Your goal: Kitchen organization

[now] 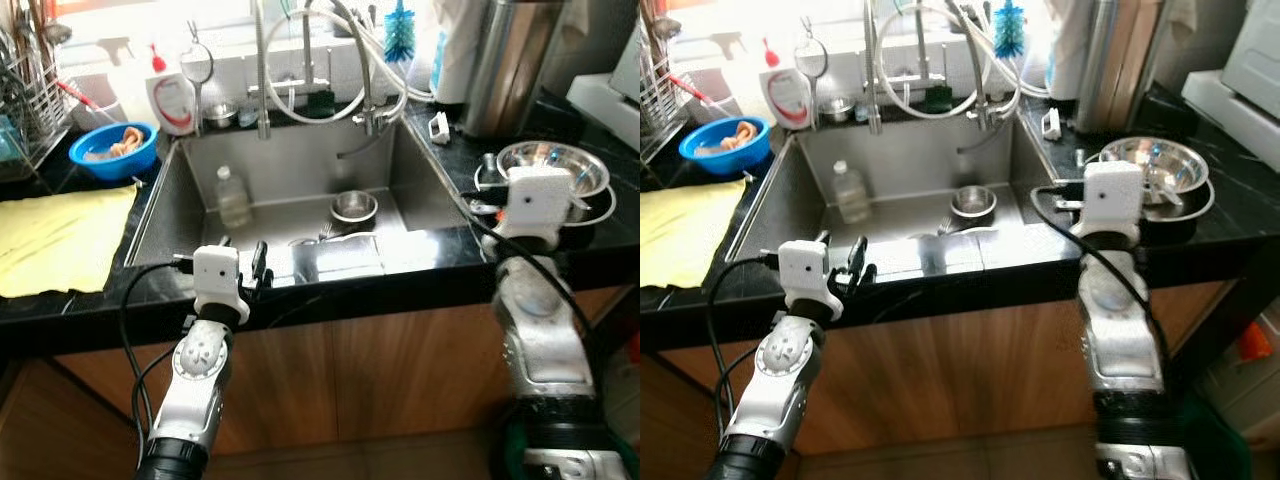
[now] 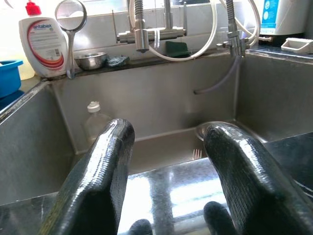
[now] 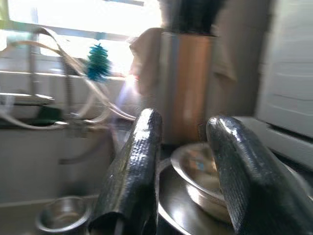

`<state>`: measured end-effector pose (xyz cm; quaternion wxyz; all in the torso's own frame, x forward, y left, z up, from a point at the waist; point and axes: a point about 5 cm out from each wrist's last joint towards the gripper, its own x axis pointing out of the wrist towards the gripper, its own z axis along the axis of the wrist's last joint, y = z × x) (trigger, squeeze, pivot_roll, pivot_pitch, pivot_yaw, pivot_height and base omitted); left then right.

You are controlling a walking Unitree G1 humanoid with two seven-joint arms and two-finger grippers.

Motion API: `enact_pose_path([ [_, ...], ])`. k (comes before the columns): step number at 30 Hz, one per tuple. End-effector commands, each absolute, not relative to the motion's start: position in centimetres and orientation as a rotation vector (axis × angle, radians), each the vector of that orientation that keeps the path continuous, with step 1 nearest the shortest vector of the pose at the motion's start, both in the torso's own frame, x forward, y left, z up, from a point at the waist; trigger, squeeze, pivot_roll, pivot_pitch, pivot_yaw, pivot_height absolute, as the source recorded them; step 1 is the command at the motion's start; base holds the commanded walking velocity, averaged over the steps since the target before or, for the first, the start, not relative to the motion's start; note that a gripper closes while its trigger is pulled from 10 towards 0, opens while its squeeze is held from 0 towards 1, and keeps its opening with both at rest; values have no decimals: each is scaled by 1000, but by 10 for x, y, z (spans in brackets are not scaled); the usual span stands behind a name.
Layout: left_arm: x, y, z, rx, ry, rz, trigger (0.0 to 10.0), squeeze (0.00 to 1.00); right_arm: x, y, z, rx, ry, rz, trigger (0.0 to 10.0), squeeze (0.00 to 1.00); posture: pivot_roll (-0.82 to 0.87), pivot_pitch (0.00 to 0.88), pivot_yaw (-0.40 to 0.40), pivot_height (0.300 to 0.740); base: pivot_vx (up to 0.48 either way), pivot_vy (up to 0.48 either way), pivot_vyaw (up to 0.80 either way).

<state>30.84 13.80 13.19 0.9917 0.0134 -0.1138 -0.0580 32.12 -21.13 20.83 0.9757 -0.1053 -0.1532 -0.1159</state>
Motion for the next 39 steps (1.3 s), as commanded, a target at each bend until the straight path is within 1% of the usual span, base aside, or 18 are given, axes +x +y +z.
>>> enact_pose_path([
  [1, 309, 141, 131, 38, -223, -113, 10000, 0, 316, -216, 213, -199, -326, -260, 10000, 1000, -181, 0, 108, 740, 0, 0, 0],
  [3, 309, 141, 132, 37, -225, -112, 10000, 0, 307, -222, 214, -213, -319, -299, 10000, 1000, -181, 0, 108, 740, 0, 0, 0],
  [6, 309, 141, 132, 39, -224, -112, 10000, 0, 304, -223, 214, -221, -311, -302, 10000, 1000, -182, 0, 109, 740, 0, 0, 0],
  [7, 310, 141, 132, 40, -224, -113, 10000, 0, 302, -223, 214, -224, -303, -299, 10000, 765, -181, 0, 109, 740, 0, 0, 0],
  [8, 310, 141, 132, 40, -224, -113, 10000, 0, 302, -223, 214, -223, -302, -299, 10000, 765, -181, 0, 109, 740, 0, 0, 0],
  [9, 310, 141, 132, 41, -224, -113, 10000, 0, 302, -224, 213, -215, -290, -314, 10000, 0, -180, 0, 112, 740, 0, 0, 0],
  [11, 310, 141, 132, 42, -223, -116, 10000, 0, 303, -227, 212, -149, -284, -343, 10000, 0, -180, 0, 112, 740, 0, 0, 0],
  [14, 310, 142, 132, 43, -224, -115, 10000, 0, 303, -227, 212, -168, -266, -338, 10000, 0, -178, 0, 113, 740, 0, 0, 0],
  [15, 310, 142, 132, 44, -225, -115, 10000, 0, 304, -226, 210, -174, -248, -337, 10000, 216, -178, 0, 113, 740, 0, 0, 0],
  [16, 310, 142, 132, 44, -225, -114, 10000, 0, 305, -226, 209, -181, -238, -340, 10000, 216, -178, 0, 113, 740, 0, 0, 0],
  [17, 310, 142, 132, 44, -225, -114, 10000, 0, 306, -228, 206, -169, -209, -357, 10000, 1000, -178, 0, 113, 740, 0, 0, 0],
  [18, 310, 142, 132, 44, -225, -114, 10000, 0, 307, -230, 204, -151, -200, -363, 10000, 1000, -173, 0, 110, 740, 0, 0, 0],
  [19, 310, 141, 132, 48, -227, -117, 10000, 0, 309, -231, 205, -165, -194, -367, 10000, 945, -173, 0, 110, 740, 0, 0, 0],
  [20, 310, 141, 133, 52, -228, -119, 10000, 0, 309, -231, 205, -169, -194, -367, 10000, 945, -173, 0, 110, 740, 0, 0, 0],
  [21, 310, 141, 133, 55, -228, -120, 10000, 0, 310, -232, 206, -170, -195, -366, 10000, 71, -173, 0, 110, 740, 0, 0, 0],
  [22, 310, 141, 133, 60, -229, -123, 10000, 0, 311, -231, 209, -162, -202, -366, 10000, 0, -173, 0, 110, 740, 0, 0, 0],
  [35, 308, 140, 132, 65, -231, -128, 10000, 0, 313, -229, 213, -148, -206, -358, 10000, 0, -172, 0, 107, 740, 0, 0, 0],
  [39, 309, 140, 132, 66, -232, -129, 10000, 0, 314, -229, 205, -162, -145, -350, 10000, 0, -174, 0, 107, 740, 0, 0, 0],
])
